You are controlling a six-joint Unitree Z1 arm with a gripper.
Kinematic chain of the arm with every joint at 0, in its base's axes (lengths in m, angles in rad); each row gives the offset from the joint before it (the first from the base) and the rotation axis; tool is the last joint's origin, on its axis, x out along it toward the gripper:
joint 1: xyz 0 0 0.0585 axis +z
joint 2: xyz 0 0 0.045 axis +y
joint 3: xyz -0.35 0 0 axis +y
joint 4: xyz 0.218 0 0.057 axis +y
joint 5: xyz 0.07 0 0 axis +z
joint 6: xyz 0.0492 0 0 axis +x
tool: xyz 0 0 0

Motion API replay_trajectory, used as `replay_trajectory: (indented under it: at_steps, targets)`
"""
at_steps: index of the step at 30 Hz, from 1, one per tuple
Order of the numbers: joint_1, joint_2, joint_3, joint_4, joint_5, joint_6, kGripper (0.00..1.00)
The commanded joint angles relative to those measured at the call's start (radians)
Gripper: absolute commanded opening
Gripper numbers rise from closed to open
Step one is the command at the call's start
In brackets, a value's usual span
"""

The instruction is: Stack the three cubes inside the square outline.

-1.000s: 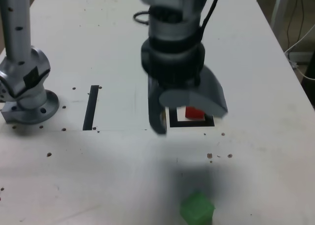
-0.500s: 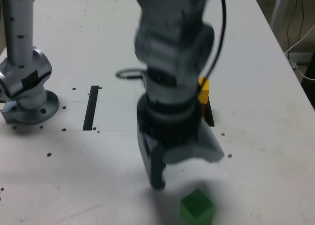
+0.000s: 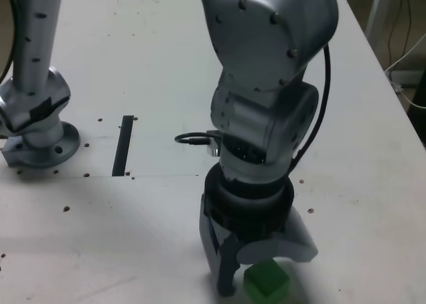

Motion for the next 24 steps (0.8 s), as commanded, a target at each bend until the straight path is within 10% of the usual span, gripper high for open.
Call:
replay_trajectory:
  at_steps: [1,24]
  targets:
    - [-0.001,0.014,-0.010,-0.006,-0.015,0.009,0.92]
    - [-0.001,0.047,-0.009,-0.073,-0.007,0.032,0.33]
